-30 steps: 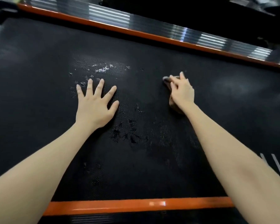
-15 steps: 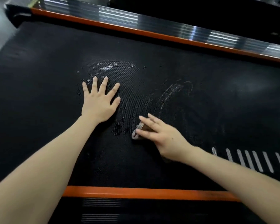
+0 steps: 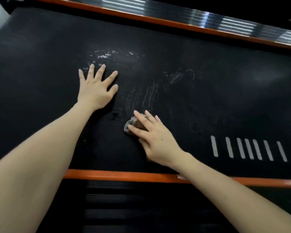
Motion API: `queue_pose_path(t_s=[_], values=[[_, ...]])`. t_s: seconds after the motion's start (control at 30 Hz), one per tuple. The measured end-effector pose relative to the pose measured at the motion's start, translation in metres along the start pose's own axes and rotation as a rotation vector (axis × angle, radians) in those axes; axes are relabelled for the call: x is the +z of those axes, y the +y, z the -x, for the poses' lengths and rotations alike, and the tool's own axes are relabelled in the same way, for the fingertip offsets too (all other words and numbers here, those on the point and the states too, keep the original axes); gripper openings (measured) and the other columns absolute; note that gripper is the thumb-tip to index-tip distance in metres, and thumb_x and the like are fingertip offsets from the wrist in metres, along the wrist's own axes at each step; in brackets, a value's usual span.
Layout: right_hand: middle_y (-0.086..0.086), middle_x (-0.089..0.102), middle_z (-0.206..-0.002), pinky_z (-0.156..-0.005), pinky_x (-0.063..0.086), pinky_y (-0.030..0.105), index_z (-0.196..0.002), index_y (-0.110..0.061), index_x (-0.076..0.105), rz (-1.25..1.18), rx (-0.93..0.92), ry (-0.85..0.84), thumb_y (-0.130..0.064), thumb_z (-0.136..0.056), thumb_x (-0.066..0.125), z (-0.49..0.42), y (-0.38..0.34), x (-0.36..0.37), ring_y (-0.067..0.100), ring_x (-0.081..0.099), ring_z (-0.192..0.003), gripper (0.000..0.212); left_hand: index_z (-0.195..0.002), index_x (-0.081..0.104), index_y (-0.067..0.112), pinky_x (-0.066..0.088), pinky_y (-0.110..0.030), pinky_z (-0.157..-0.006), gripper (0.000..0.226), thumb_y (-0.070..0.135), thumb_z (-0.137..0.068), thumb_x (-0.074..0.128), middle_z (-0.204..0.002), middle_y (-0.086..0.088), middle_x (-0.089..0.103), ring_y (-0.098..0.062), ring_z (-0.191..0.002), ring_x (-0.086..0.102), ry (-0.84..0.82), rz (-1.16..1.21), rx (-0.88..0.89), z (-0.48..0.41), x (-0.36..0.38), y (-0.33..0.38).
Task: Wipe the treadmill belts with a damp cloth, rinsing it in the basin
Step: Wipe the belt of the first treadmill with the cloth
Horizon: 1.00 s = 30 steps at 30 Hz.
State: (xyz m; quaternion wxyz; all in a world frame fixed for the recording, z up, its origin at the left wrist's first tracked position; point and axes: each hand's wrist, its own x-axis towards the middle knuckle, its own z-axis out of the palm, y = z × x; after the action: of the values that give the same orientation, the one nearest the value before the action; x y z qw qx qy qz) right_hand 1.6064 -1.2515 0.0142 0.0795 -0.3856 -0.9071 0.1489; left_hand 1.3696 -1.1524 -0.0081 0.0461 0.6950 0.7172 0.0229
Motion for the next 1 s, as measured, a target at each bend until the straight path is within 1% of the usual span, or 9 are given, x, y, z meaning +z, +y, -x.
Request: queue_pose_path(t_s=[0.13, 0.33, 0.43, 0.53, 0.6, 0.67, 0.87, 0.93, 1.0], values=[[0.015, 0.033, -0.15, -0.105, 0.023, 0.065, -0.132, -0.02, 0.055, 0.035, 0.294, 0.023, -0.012, -0.077, 0.029, 0.074, 0.053, -0.02, 0.045, 0.028, -0.136, 0.061, -0.149, 0.013, 0.043, -0.006, -0.058, -0.114, 0.057, 0.06, -0.095, 0.018, -0.16, -0.004, 0.006, -0.032, -0.146, -0.003, -0.016, -0.015, 0.001, 0.0, -0.001, 0.0], [0.018, 0.005, -0.157, -0.113, 0.012, 0.059, -0.146, -0.017, 0.034, 0.082, 0.955, 0.187, -0.002, -0.093, 0.038, 0.101, 0.094, -0.048, 0.044, 0.004, -0.142, 0.055, -0.15, 0.011, 0.041, -0.007, -0.06, -0.113, 0.057, 0.059, -0.095, 0.017, -0.16, -0.004, 0.004, -0.033, -0.146, -0.005, -0.073, -0.005, -0.004, 0.002, -0.008, 0.002], [0.023, 0.018, -0.153, -0.109, 0.017, 0.061, -0.138, -0.015, 0.046, 0.062, 0.64, 0.202, -0.002, -0.078, 0.033, 0.044, 0.036, -0.016, 0.051, 0.016, -0.137, 0.062, -0.15, 0.017, 0.037, -0.005, -0.06, -0.114, 0.057, 0.056, -0.096, 0.02, -0.159, -0.01, 0.01, -0.037, -0.145, 0.001, -0.063, -0.024, -0.002, -0.002, -0.012, 0.005], [0.022, 0.025, -0.152, -0.108, 0.016, 0.061, -0.134, -0.014, 0.052, 0.043, 0.151, 0.076, 0.001, -0.074, 0.048, 0.0, -0.017, 0.01, 0.052, 0.02, -0.136, 0.062, -0.149, 0.023, 0.036, -0.002, -0.06, -0.114, 0.057, 0.056, -0.096, 0.021, -0.157, -0.014, 0.017, -0.036, -0.145, 0.007, -0.017, -0.052, 0.015, -0.01, -0.014, 0.008], [0.023, 0.026, -0.151, -0.109, 0.016, 0.061, -0.134, -0.012, 0.052, 0.053, 0.029, 0.024, 0.007, -0.068, 0.058, -0.011, -0.002, 0.007, 0.052, 0.02, -0.136, 0.068, -0.149, 0.02, 0.037, -0.002, -0.06, -0.114, 0.057, 0.056, -0.096, 0.019, -0.158, -0.012, 0.015, -0.035, -0.145, 0.005, -0.004, -0.041, 0.012, -0.014, -0.01, 0.006], [0.025, 0.031, -0.148, -0.106, 0.019, 0.064, -0.13, -0.01, 0.056, 0.05, 0.116, 0.069, 0.004, -0.066, 0.055, -0.015, 0.045, -0.009, 0.054, 0.025, -0.133, 0.066, -0.149, 0.019, 0.038, -0.002, -0.06, -0.114, 0.056, 0.056, -0.096, 0.02, -0.158, -0.011, 0.013, -0.033, -0.145, 0.003, 0.005, -0.024, 0.012, -0.016, -0.004, 0.005], [0.016, 0.013, -0.156, -0.115, 0.014, 0.051, -0.142, -0.017, 0.04, 0.04, 0.958, 0.318, 0.0, -0.086, 0.042, -0.051, 0.207, -0.077, 0.044, 0.014, -0.139, 0.059, -0.149, 0.018, 0.041, -0.001, -0.06, -0.114, 0.056, 0.057, -0.095, 0.018, -0.158, -0.011, 0.013, -0.033, -0.145, 0.002, 0.026, -0.014, 0.01, -0.02, 0.005, 0.004], [0.018, 0.019, -0.153, -0.111, 0.023, 0.051, -0.138, -0.016, 0.045, 0.07, 0.92, 0.323, -0.004, -0.084, 0.043, -0.091, 0.202, -0.071, 0.047, 0.026, -0.133, 0.056, -0.148, 0.016, 0.042, -0.001, -0.06, -0.113, 0.06, 0.06, -0.092, 0.009, -0.158, -0.01, 0.013, -0.033, -0.146, 0.001, 0.026, -0.016, 0.01, -0.021, 0.007, 0.004], [0.021, 0.023, -0.151, -0.107, 0.028, 0.052, -0.134, -0.016, 0.05, 0.105, 0.669, 0.264, -0.005, -0.079, 0.045, -0.142, 0.164, -0.047, 0.048, 0.031, -0.129, 0.056, -0.148, 0.013, 0.043, -0.001, -0.06, -0.114, 0.067, 0.063, -0.085, 0.002, -0.159, -0.009, 0.011, -0.032, -0.146, 0.0, 0.017, -0.027, 0.004, -0.022, 0.007, 0.004]])
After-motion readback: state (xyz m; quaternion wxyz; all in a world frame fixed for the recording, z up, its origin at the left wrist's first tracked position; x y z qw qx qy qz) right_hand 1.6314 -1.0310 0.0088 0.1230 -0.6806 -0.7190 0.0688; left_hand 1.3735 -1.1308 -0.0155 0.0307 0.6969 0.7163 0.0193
